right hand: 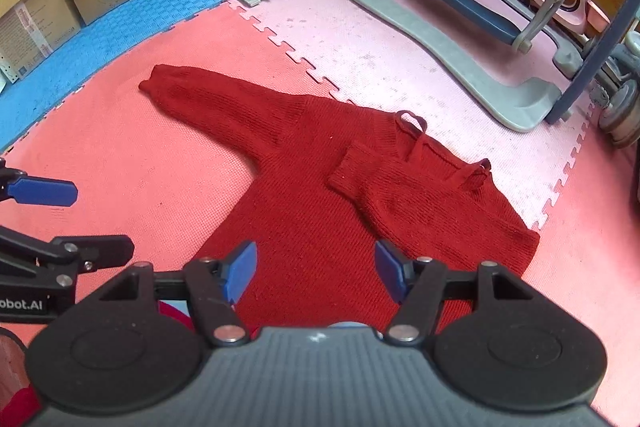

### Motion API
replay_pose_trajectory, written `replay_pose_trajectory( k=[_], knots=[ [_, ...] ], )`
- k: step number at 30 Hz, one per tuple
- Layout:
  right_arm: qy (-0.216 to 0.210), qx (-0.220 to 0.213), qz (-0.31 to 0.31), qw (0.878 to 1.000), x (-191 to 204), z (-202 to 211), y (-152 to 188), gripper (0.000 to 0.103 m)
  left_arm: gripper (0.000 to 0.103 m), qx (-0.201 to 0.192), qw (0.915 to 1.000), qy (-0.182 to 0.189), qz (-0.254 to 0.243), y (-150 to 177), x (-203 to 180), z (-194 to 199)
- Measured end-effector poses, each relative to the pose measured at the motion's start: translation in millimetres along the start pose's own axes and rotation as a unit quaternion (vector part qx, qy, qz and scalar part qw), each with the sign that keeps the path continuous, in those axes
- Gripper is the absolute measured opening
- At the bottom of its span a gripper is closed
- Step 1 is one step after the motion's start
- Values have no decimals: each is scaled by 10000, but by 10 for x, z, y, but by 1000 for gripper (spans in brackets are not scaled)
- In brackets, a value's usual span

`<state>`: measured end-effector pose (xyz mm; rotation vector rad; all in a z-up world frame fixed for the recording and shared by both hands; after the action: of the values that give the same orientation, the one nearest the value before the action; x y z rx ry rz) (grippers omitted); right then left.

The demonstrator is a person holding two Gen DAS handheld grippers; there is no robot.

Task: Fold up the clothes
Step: 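Move the left gripper to the cuff of the unfolded sleeve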

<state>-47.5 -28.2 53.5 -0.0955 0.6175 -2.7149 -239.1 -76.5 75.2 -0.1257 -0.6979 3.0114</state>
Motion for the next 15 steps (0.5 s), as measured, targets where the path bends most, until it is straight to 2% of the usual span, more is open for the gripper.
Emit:
replay_pose_trajectory(
  k=[6,11,15],
  knots=[
    [-224,61,-563,9981,-33,-185,-116,65,76,227,9990,-187,328,-207,490,-255],
    [-199,133,-590,9980,43,-303,-245,65,76,364,9969,-417,555,-474,889,-412],
    [-160,255,-566,9979,73,-429,-331,65,76,327,9964,-543,566,-655,1076,-455]
  ],
)
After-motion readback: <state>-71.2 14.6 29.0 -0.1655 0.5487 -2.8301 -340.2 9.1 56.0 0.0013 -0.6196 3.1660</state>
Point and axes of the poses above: each gripper's, at about its wrist camera, not at the fingertips, and z roughly against the way its jaws point, x to its left, y to its underside, the point moved 3 cm from there along -z, roughly the way its jaws point, and after that the axes turned 4 degrees about -y, right-handed, at the moved point
